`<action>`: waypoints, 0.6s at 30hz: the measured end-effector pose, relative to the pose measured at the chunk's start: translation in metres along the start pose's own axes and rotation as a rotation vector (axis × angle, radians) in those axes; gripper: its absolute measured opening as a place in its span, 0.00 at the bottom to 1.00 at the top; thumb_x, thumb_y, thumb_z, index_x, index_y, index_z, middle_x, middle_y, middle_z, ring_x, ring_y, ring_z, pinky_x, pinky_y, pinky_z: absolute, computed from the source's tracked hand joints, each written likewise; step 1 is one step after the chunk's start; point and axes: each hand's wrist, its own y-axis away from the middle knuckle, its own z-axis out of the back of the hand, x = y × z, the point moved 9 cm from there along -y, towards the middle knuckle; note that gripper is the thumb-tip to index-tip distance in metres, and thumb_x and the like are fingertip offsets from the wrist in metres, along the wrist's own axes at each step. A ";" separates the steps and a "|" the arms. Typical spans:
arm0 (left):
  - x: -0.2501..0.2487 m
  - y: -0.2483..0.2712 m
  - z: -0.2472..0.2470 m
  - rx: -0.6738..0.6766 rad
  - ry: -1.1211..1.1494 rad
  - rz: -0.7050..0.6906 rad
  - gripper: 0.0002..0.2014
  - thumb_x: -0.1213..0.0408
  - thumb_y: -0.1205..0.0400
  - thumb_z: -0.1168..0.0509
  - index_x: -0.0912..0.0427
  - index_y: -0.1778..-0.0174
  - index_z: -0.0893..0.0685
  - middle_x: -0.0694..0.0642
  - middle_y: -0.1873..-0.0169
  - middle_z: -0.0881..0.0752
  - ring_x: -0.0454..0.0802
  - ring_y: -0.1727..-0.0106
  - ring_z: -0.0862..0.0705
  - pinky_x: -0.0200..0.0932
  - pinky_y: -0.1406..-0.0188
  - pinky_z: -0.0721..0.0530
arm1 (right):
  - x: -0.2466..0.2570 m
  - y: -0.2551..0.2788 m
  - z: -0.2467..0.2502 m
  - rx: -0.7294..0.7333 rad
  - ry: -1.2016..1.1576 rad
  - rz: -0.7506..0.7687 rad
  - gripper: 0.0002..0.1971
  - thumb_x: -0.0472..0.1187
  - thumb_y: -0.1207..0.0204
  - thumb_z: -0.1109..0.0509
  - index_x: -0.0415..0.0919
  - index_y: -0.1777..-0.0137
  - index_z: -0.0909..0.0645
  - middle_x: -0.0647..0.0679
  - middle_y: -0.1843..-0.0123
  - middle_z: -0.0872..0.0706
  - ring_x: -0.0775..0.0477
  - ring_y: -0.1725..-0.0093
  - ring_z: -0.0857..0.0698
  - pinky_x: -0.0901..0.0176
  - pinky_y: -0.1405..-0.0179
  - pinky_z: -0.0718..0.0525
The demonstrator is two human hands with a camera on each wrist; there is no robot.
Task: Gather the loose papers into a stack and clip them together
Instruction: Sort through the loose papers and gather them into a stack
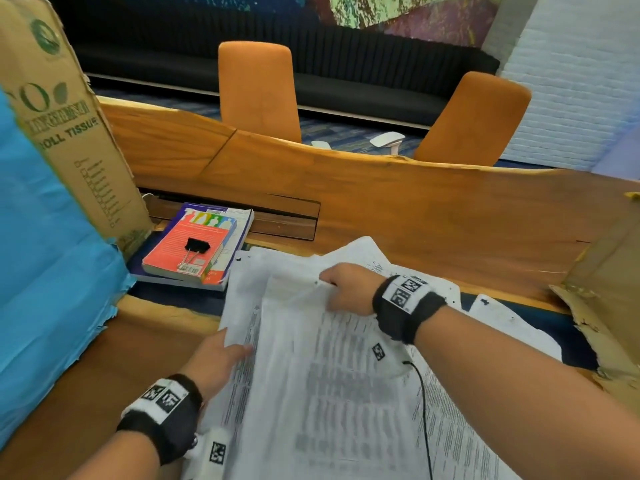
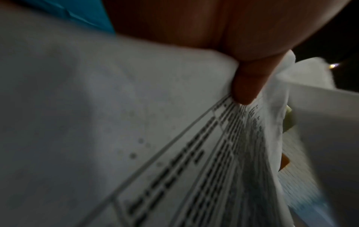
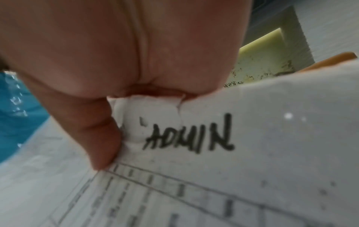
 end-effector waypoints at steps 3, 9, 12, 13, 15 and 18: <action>-0.003 -0.001 -0.004 0.019 0.053 0.002 0.10 0.64 0.23 0.31 0.56 0.46 0.12 0.50 0.51 0.07 0.55 0.44 0.11 0.55 0.36 0.18 | 0.000 -0.022 0.000 -0.055 0.020 -0.046 0.14 0.40 0.22 0.30 0.50 0.66 0.29 0.52 0.61 0.21 0.44 0.53 0.19 0.56 0.60 0.24; 0.035 -0.004 -0.004 0.021 0.182 0.200 0.12 0.57 0.17 0.34 0.60 0.43 0.15 0.59 0.52 0.08 0.58 0.47 0.11 0.54 0.41 0.17 | -0.039 -0.020 -0.014 -0.268 -0.126 -0.266 0.31 0.57 0.23 0.29 0.46 0.23 0.29 0.46 0.26 0.22 0.41 0.29 0.21 0.46 0.29 0.22; 0.059 0.000 0.002 -0.001 0.184 0.290 0.13 0.58 0.17 0.34 0.61 0.41 0.15 0.62 0.52 0.07 0.63 0.47 0.10 0.59 0.38 0.17 | -0.087 0.008 -0.057 -0.115 -0.311 -0.522 0.26 0.49 0.21 0.31 0.36 0.27 0.28 0.41 0.32 0.19 0.41 0.38 0.18 0.53 0.39 0.19; 0.067 -0.001 0.006 -0.008 0.178 0.320 0.14 0.59 0.17 0.34 0.62 0.39 0.16 0.63 0.51 0.08 0.64 0.46 0.10 0.62 0.36 0.18 | -0.097 0.021 -0.076 -0.022 -0.332 -0.590 0.20 0.47 0.21 0.31 0.35 0.35 0.25 0.42 0.39 0.17 0.42 0.45 0.17 0.54 0.44 0.17; 0.079 0.001 0.009 -0.012 0.163 0.378 0.14 0.61 0.18 0.33 0.63 0.38 0.18 0.66 0.48 0.09 0.66 0.44 0.12 0.64 0.34 0.20 | -0.107 0.043 -0.108 0.085 -0.378 -0.667 0.10 0.44 0.20 0.31 0.37 0.49 0.24 0.46 0.53 0.17 0.46 0.55 0.17 0.54 0.49 0.14; 0.086 0.000 0.007 0.006 0.165 0.418 0.13 0.62 0.19 0.32 0.63 0.40 0.18 0.67 0.48 0.10 0.66 0.45 0.12 0.64 0.38 0.17 | -0.101 0.055 -0.139 0.136 -0.378 -0.672 0.06 0.42 0.20 0.34 0.39 0.49 0.24 0.50 0.57 0.19 0.52 0.61 0.19 0.61 0.59 0.16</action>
